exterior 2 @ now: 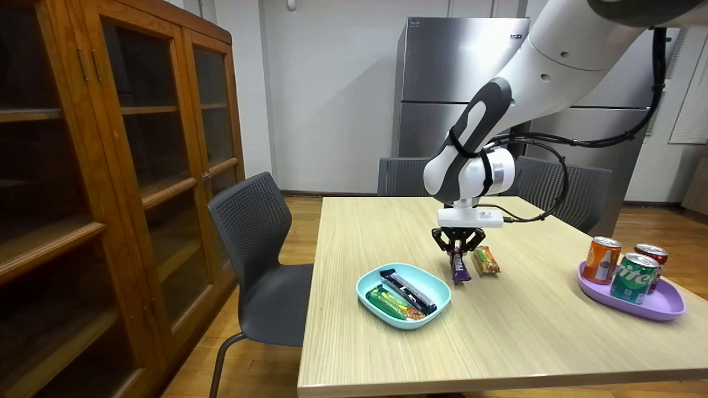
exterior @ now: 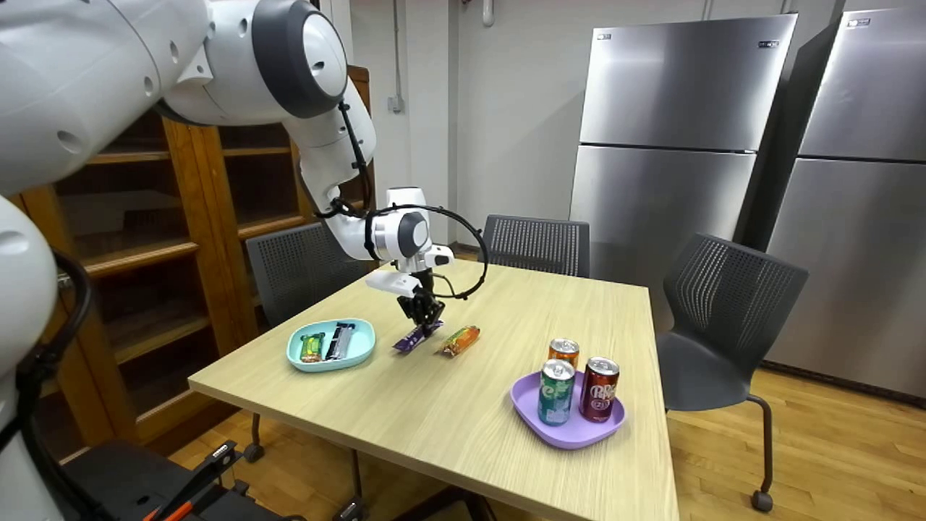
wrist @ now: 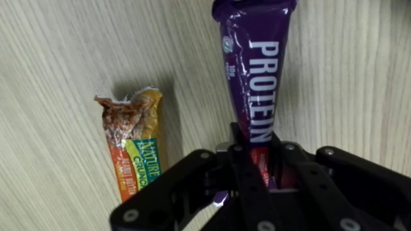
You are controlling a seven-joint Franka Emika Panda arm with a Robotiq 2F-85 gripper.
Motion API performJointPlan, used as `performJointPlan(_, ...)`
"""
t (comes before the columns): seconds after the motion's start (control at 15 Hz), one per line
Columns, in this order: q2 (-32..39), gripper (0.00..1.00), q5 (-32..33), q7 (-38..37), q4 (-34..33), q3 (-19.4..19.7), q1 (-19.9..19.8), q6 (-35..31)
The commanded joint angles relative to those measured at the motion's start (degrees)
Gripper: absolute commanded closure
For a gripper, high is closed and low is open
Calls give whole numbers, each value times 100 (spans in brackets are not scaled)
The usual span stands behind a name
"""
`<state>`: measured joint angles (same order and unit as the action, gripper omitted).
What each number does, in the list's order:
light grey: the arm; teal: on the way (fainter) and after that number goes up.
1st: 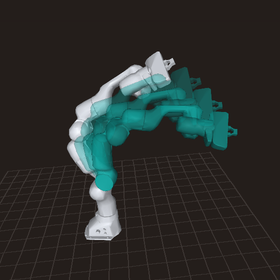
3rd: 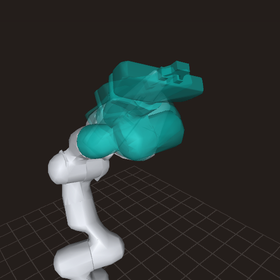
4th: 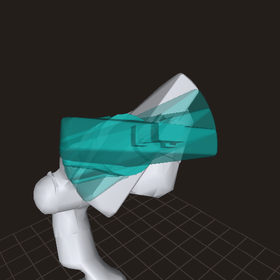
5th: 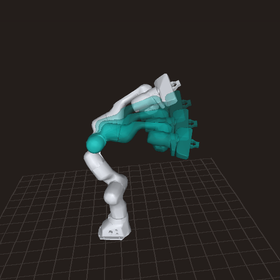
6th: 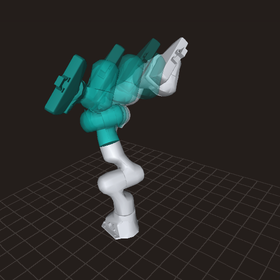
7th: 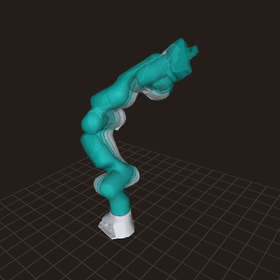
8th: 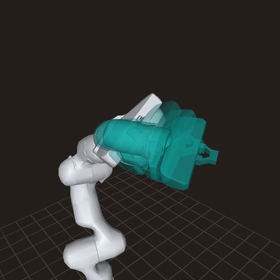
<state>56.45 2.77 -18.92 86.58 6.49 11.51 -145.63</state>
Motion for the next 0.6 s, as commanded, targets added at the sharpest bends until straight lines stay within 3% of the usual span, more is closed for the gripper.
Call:
performJointPlan(0.0, -418, 96, 80, 61, 303, -25, 109, 50)
performJointPlan(0.53, -908, 96, 704, -1, 763, 108, 719, 62)
